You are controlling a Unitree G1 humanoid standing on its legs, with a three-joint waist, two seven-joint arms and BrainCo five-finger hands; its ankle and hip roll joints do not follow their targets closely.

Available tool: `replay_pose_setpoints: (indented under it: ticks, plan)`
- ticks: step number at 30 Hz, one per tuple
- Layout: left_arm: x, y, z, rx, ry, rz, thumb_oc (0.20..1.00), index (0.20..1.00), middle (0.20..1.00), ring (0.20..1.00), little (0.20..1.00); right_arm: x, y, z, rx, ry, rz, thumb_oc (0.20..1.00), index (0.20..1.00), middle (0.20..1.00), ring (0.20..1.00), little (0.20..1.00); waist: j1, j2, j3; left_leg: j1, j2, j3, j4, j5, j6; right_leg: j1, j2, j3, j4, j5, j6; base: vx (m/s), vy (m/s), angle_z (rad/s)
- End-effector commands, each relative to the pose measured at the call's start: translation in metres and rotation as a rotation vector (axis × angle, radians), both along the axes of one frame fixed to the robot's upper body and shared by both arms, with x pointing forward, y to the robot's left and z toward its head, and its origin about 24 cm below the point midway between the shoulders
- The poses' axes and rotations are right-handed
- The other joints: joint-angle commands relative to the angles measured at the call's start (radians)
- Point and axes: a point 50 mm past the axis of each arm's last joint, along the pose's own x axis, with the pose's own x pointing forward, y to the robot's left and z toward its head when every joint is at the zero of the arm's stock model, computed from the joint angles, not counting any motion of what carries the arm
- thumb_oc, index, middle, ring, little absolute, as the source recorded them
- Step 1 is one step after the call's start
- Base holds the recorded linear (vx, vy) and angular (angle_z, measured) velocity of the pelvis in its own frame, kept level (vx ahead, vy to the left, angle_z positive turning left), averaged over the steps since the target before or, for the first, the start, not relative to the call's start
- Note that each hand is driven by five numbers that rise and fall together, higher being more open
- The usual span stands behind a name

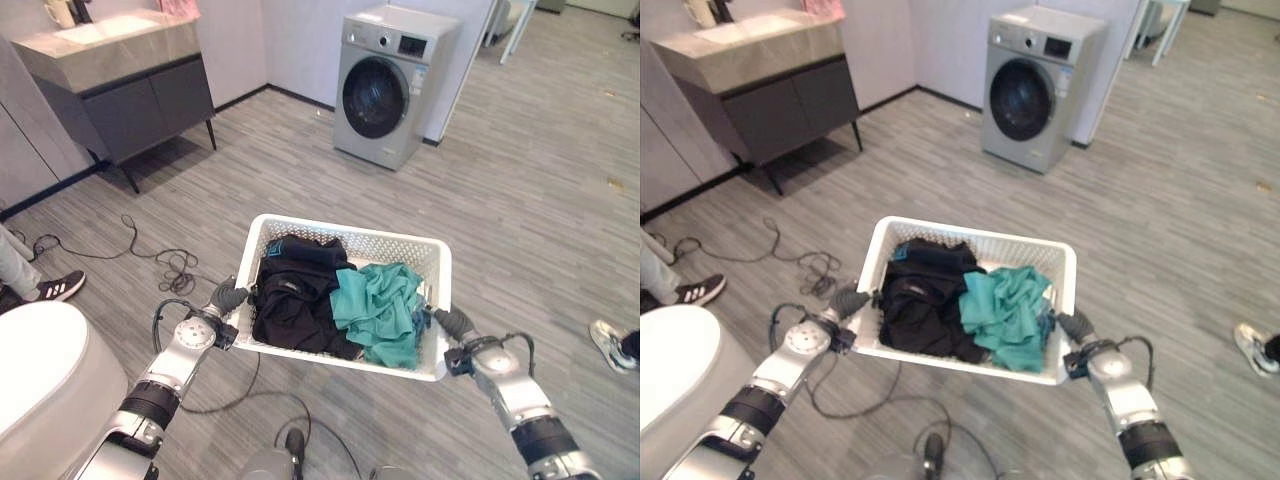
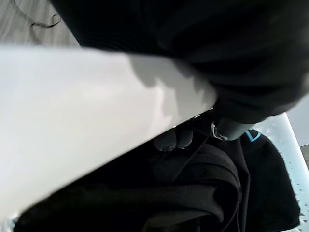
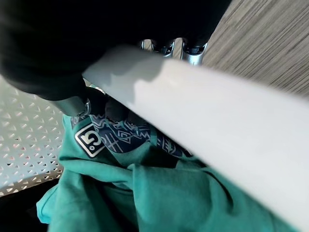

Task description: Grab the laundry basket,head to the washer,open it,put in the laundry and shut it.

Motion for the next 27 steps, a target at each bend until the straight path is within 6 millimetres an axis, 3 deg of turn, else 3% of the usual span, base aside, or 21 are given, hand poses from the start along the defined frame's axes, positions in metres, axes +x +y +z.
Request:
replay_pose_setpoints:
  ticks: [1, 3, 5, 8, 10, 13, 16, 17, 18, 19, 20, 21, 22, 23, 24, 25, 27]
  plan:
    - [0.015, 0.01, 0.045, -0.033, -0.197, 0.018, 0.2, 0.2, 0.2, 0.2, 0.2, 0.029, -0.013, 0.048, -0.036, -0.21, 0.013, 0.2, 0.2, 0.2, 0.2, 0.2, -0.019, 0.047, -0.037, 0.055, 0.062, -0.055, -0.07, -0.002, -0.056, 0.007, 0.078, -0.072, -0.268, 0.194, 0.017, 0.37, -0.022, -0.12]
    - [0.014, 0.012, 0.045, -0.029, -0.198, 0.019, 0.2, 0.2, 0.2, 0.2, 0.2, 0.028, -0.016, 0.049, -0.038, -0.21, 0.011, 0.2, 0.2, 0.2, 0.2, 0.2, -0.038, 0.048, -0.029, 0.085, 0.065, -0.063, -0.071, -0.029, -0.072, -0.011, 0.101, -0.098, -0.456, 0.166, 0.015, 0.3, -0.11, 0.29]
    - [0.014, 0.014, 0.046, -0.029, -0.203, 0.025, 0.2, 0.2, 0.2, 0.2, 0.2, 0.028, -0.018, 0.049, -0.041, -0.209, 0.009, 0.2, 0.2, 0.2, 0.2, 0.2, -0.052, 0.046, -0.026, 0.117, 0.067, -0.077, -0.073, -0.067, -0.092, -0.038, 0.115, -0.077, -0.698, 0.169, 0.026, 0.4, -0.175, 0.2]
    - [0.016, 0.011, 0.049, -0.035, -0.226, 0.025, 0.2, 0.2, 0.2, 0.2, 0.2, 0.023, -0.023, 0.05, -0.041, -0.209, 0.001, 0.2, 0.2, 0.2, 0.2, 0.2, -0.077, 0.041, -0.024, 0.157, 0.066, -0.11, -0.048, -0.132, -0.108, -0.085, 0.119, 0.044, -0.96, 0.272, 0.073, 0.46, -0.169, 0.18]
    - [0.017, 0.008, 0.046, -0.028, -0.225, 0.023, 0.2, 0.2, 0.2, 0.2, 0.2, 0.019, -0.024, 0.048, -0.032, -0.207, 0.002, 0.2, 0.2, 0.2, 0.2, 0.2, -0.09, 0.036, -0.031, 0.216, 0.07, -0.108, -0.022, -0.186, -0.124, -0.102, 0.104, 0.027, -0.999, 0.292, 0.091, 0.57, -0.212, 0.36]
    - [0.016, 0.006, 0.042, -0.03, -0.21, 0.015, 0.2, 0.2, 0.2, 0.2, 0.2, 0.014, -0.027, 0.044, -0.02, -0.196, -0.005, 0.2, 0.2, 0.2, 0.2, 0.2, -0.1, 0.025, -0.053, 0.264, 0.088, -0.119, 0.002, -0.223, -0.14, -0.073, 0.1, 0.001, -0.973, 0.325, 0.09, 0.52, -0.242, 0.37]
    - [0.014, 0.001, 0.036, -0.056, -0.2, 0.015, 0.2, 0.2, 0.2, 0.2, 0.2, 0.011, -0.032, 0.046, -0.039, -0.197, -0.003, 0.2, 0.2, 0.2, 0.2, 0.2, -0.116, 0.036, -0.08, 0.259, 0.155, -0.124, 0.157, -0.14, -0.18, -0.047, 0.143, -0.001, -0.891, 0.305, 0.052, 0.54, -0.398, 0.27]
    - [0.013, 0.002, 0.034, -0.071, -0.188, 0.018, 0.2, 0.2, 0.2, 0.2, 0.2, 0.01, -0.036, 0.048, -0.03, -0.205, -0.026, 0.2, 0.2, 0.2, 0.2, 0.2, -0.12, 0.035, -0.072, 0.128, 0.238, -0.121, 0.467, 0.046, -0.2, 0.012, 0.187, -0.02, -0.872, 0.263, -0.008, 0.49, -0.608, 0.29]
    - [0.012, 0.005, 0.034, -0.074, -0.186, 0.027, 0.2, 0.2, 0.2, 0.2, 0.2, 0.01, -0.036, 0.051, -0.024, -0.219, -0.026, 0.2, 0.2, 0.2, 0.2, 0.2, -0.114, 0.021, -0.064, 0.085, 0.269, -0.095, 0.577, 0.105, -0.188, 0.044, 0.199, -0.028, -0.877, 0.238, -0.039, 0.36, -0.515, 0.07]
    - [0.012, 0.005, 0.035, -0.074, -0.186, 0.027, 0.2, 0.2, 0.2, 0.2, 0.2, 0.01, -0.035, 0.051, -0.023, -0.219, -0.026, 0.2, 0.2, 0.2, 0.2, 0.2, -0.116, 0.027, -0.064, 0.072, 0.277, -0.101, 0.597, 0.097, -0.191, 0.041, 0.206, -0.032, -0.876, 0.238, -0.041, 0.27, -0.449, -0.16]
    - [0.011, 0.01, 0.04, -0.073, -0.2, 0.039, 0.2, 0.2, 0.2, 0.2, 0.2, 0.011, -0.036, 0.053, -0.025, -0.228, -0.032, 0.2, 0.2, 0.2, 0.2, 0.2, -0.093, 0.012, -0.042, -0.005, 0.318, -0.064, 0.73, 0.108, -0.165, 0.098, 0.244, -0.031, -0.887, 0.196, -0.085, 0.23, -0.397, -0.51]
    - [0.012, 0.009, 0.041, -0.074, -0.204, 0.036, 0.2, 0.2, 0.2, 0.2, 0.2, 0.012, -0.038, 0.055, -0.032, -0.235, -0.044, 0.2, 0.2, 0.2, 0.2, 0.2, -0.081, 0.006, -0.03, -0.054, 0.335, -0.056, 0.78, 0.114, -0.164, 0.123, 0.258, -0.03, -0.89, 0.174, -0.1, 0.43, -0.537, -0.28]
    - [0.015, 0.004, 0.045, -0.087, -0.212, 0.022, 0.2, 0.2, 0.2, 0.2, 0.2, 0.01, -0.045, 0.057, -0.053, -0.234, -0.069, 0.2, 0.2, 0.2, 0.2, 0.2, -0.064, -0.002, -0.014, -0.138, 0.36, -0.035, 0.735, 0.109, -0.167, 0.171, 0.27, -0.04, -0.887, 0.142, -0.112, 0.59, -0.286, -0.1]
    - [0.019, -0.003, 0.045, -0.101, -0.213, 0.016, 0.2, 0.2, 0.2, 0.2, 0.2, 0.008, -0.045, 0.058, -0.049, -0.243, -0.068, 0.2, 0.2, 0.2, 0.2, 0.2, -0.052, -0.001, -0.01, -0.185, 0.316, -0.008, 0.512, 0.076, -0.179, 0.21, 0.261, -0.051, -0.882, 0.113, -0.098, 0.61, -0.134, 0.21]
    - [0.019, -0.004, 0.045, -0.101, -0.212, 0.015, 0.2, 0.2, 0.2, 0.2, 0.2, 0.008, -0.046, 0.058, -0.052, -0.241, -0.064, 0.2, 0.2, 0.2, 0.2, 0.2, -0.046, 0.002, -0.012, -0.185, 0.298, 0.001, 0.396, 0.073, -0.182, 0.222, 0.254, -0.056, -0.882, 0.101, -0.086, 0.42, 0.007, 0.07]
    - [0.02, -0.004, 0.045, -0.101, -0.213, 0.015, 0.2, 0.2, 0.2, 0.2, 0.2, 0.008, -0.046, 0.058, -0.052, -0.242, -0.064, 0.2, 0.2, 0.2, 0.2, 0.2, -0.047, -0.002, -0.014, -0.182, 0.293, 0.004, 0.383, 0.082, -0.18, 0.22, 0.249, -0.057, -0.883, 0.103, -0.086, 0.23, 0.062, 0.05]
    - [0.021, -0.005, 0.045, -0.094, -0.209, 0.011, 0.2, 0.2, 0.2, 0.2, 0.2, 0.008, -0.044, 0.057, -0.049, -0.24, -0.065, 0.2, 0.2, 0.2, 0.2, 0.2, -0.024, 0.01, -0.016, -0.19, 0.244, -0.019, 0.132, 0.104, -0.189, 0.256, 0.255, -0.051, -0.874, 0.072, -0.075, 0.32, 0.073, -0.17]
